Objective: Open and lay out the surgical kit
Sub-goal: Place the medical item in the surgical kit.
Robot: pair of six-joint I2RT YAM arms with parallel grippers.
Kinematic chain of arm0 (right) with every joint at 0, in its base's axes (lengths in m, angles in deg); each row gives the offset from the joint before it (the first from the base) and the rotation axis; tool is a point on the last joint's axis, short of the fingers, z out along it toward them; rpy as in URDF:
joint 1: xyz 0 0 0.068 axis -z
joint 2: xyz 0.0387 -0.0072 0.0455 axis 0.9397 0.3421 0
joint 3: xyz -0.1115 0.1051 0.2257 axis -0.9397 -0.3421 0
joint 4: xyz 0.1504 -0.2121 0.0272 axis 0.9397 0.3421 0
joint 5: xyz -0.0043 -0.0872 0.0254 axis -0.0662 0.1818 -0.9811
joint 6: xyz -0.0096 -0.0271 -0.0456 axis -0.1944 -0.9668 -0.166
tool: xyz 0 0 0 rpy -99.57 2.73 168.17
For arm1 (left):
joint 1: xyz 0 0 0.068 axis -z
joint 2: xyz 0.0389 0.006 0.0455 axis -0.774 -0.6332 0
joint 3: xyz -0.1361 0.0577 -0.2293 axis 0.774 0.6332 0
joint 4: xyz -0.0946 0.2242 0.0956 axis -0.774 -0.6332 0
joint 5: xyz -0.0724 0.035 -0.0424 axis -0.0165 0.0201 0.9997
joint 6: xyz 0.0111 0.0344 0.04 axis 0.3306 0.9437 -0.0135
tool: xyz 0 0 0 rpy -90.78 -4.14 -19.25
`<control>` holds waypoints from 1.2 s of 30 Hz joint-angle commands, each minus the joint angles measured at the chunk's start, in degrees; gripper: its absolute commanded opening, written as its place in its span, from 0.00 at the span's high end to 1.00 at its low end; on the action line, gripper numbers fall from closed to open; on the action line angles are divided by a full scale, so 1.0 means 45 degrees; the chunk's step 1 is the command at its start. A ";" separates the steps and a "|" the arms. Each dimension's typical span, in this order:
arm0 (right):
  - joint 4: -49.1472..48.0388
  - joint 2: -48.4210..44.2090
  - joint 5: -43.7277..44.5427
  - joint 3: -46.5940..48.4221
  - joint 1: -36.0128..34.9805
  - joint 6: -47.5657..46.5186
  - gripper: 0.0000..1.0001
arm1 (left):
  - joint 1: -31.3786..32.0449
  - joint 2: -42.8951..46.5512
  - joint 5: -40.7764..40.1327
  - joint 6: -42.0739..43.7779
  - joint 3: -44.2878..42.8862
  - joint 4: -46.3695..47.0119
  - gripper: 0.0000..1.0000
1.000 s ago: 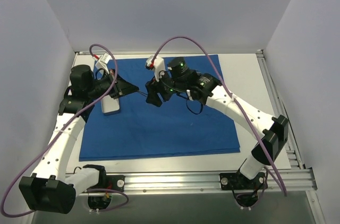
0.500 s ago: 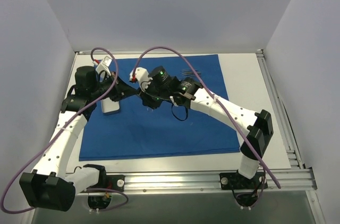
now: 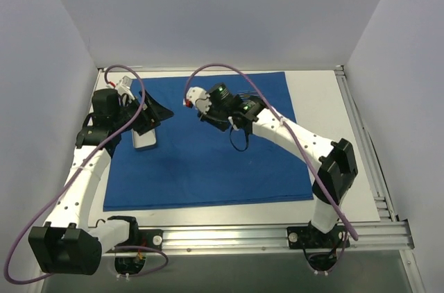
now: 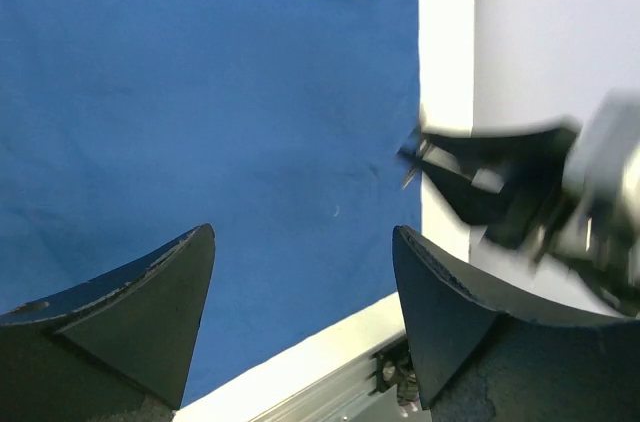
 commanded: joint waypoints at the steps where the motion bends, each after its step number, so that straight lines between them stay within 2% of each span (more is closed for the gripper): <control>1: 0.0388 0.0156 0.0091 -0.0136 0.2028 -0.2194 1.00 | -0.0065 0.0005 -0.0679 0.0608 -0.0026 -0.0104 0.20; 5: 0.0406 0.0758 -0.0045 -0.0489 0.3458 -0.4889 1.00 | -0.0046 -0.0113 -0.0288 0.0589 0.0247 0.0247 0.20; 7: 0.0932 0.1228 -0.0882 -0.0023 0.3986 -0.6406 1.00 | 0.0013 -0.0152 -0.0230 0.0589 0.0345 0.0384 0.20; 13: 0.1656 0.2889 -0.2253 0.1014 0.5121 -0.8678 1.00 | 0.0247 -0.0328 -0.0171 0.0687 0.0345 0.0443 0.20; 23: 0.2360 0.5114 -0.2234 0.2557 0.5863 -1.0516 1.00 | 0.0228 -0.0387 0.0122 0.0473 0.0774 0.0873 0.20; 28: 0.3354 0.6209 -0.2292 0.4079 0.6058 -1.0694 1.00 | 0.0131 -0.0465 0.0200 0.0413 0.0834 0.0990 0.20; 36: 0.3766 0.7148 -0.2273 0.4784 0.6078 -1.0578 1.00 | 0.0052 -0.0835 0.0435 0.0277 0.0853 0.1420 0.21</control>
